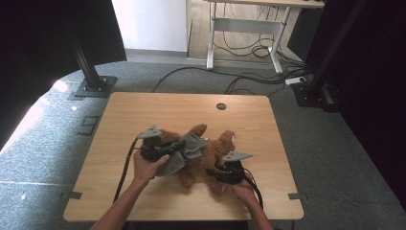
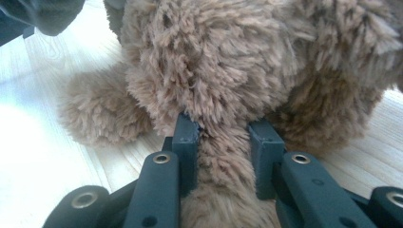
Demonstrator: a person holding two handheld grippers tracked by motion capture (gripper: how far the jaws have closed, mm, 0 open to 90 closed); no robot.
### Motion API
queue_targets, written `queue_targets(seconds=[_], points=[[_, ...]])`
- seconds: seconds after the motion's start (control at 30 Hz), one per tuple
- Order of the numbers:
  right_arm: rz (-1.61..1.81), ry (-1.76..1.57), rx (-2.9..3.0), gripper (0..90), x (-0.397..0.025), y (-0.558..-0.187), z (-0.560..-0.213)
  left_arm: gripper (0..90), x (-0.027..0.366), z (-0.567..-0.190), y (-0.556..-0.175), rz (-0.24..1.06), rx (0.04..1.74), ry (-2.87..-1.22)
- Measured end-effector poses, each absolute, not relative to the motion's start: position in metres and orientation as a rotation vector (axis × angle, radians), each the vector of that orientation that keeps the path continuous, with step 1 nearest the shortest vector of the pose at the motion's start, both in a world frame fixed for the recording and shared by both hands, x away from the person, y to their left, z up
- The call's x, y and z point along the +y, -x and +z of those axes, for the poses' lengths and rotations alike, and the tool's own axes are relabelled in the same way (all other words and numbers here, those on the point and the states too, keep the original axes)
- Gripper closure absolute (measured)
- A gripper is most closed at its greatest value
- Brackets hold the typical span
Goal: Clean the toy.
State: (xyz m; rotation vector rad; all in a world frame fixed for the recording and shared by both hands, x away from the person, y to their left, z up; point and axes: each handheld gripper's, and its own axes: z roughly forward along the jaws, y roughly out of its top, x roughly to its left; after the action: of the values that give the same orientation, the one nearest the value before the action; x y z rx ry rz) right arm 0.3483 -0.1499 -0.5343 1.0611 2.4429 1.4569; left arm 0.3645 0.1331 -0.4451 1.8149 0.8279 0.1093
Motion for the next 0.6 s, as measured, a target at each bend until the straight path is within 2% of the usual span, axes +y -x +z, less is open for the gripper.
queue_targets(seconds=[0.13,0.3,0.37,0.43,0.6], points=[[1.457,-1.058,2.441,69.8,-0.150,-0.348,-0.534,74.2,0.096,-0.457,-0.366,0.068,0.796,-1.877],[1.459,-1.076,2.434,69.9,-0.153,-0.349,-0.536,74.2,0.073,-0.466,-0.366,0.108,0.806,-1.911],[1.460,-1.075,2.436,70.0,-0.153,-0.348,-0.536,74.4,0.075,-0.466,-0.365,0.168,0.801,-1.937],[1.454,-1.064,2.437,70.4,-0.151,-0.347,-0.535,74.6,0.078,-0.466,-0.365,0.168,0.808,-1.934],[1.462,-1.065,2.444,70.8,-0.151,-0.346,-0.536,74.7,0.114,-0.466,-0.372,0.222,0.903,-1.898]])
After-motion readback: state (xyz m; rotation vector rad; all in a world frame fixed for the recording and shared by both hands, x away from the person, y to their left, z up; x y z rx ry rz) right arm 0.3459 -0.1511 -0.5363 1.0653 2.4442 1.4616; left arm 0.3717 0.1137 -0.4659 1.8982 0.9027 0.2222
